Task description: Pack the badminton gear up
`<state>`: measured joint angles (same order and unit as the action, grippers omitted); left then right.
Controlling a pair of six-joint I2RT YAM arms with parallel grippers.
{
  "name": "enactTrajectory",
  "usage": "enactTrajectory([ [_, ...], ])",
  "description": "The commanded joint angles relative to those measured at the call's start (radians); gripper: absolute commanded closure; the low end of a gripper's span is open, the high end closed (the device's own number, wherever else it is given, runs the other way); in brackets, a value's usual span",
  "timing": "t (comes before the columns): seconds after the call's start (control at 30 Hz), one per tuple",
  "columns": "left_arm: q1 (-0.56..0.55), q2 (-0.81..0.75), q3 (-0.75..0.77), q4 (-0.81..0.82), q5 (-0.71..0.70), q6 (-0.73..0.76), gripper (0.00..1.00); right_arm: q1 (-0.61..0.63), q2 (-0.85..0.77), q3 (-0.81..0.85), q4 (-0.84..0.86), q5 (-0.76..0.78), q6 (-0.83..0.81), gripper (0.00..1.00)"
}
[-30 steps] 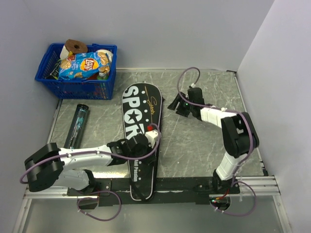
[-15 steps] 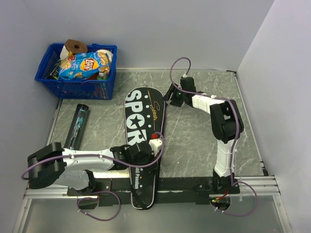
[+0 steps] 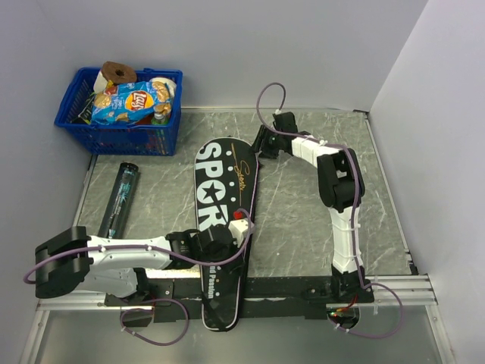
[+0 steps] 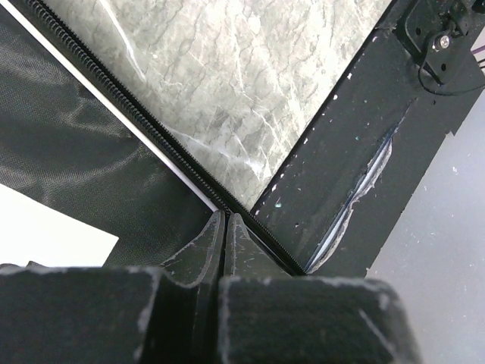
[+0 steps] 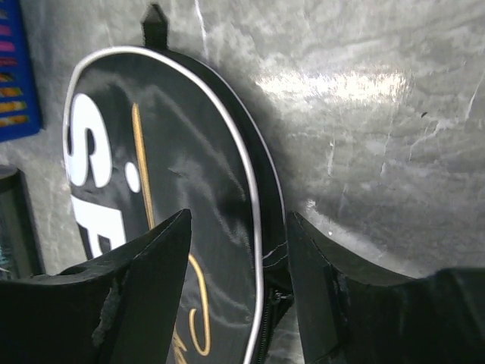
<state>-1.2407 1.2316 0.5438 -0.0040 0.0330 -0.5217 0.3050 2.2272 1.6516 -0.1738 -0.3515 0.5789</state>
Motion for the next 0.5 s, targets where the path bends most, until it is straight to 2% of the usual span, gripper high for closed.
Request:
enactTrajectory([
  [0.0, -0.014, -0.023, -0.008, 0.015, 0.013, -0.024, 0.99, 0.000, 0.038, 0.056, -0.049, -0.030, -0.031, 0.42],
  [0.13, -0.016, -0.021, -0.005, 0.012, 0.013, -0.027, 0.99, 0.000, 0.061, 0.069, -0.052, -0.050, -0.019, 0.51],
  [0.23, -0.016, -0.020, -0.004, 0.009, 0.010, -0.031, 0.99, -0.001, 0.072, 0.085, -0.064, -0.055, -0.002, 0.65],
  [0.27, -0.017, -0.020, -0.004, 0.009, 0.008, -0.032, 0.99, -0.003, 0.075, 0.091, -0.069, -0.052, 0.004, 0.79],
  [0.37, -0.016, -0.021, 0.004, 0.006, -0.018, -0.041, 0.99, -0.013, 0.083, 0.089, -0.067, -0.049, 0.045, 1.00],
  [0.47, -0.016, -0.009, 0.031, -0.060, -0.094, -0.070, 0.99, -0.030, 0.057, 0.033, -0.024, -0.023, 0.110, 1.00],
])
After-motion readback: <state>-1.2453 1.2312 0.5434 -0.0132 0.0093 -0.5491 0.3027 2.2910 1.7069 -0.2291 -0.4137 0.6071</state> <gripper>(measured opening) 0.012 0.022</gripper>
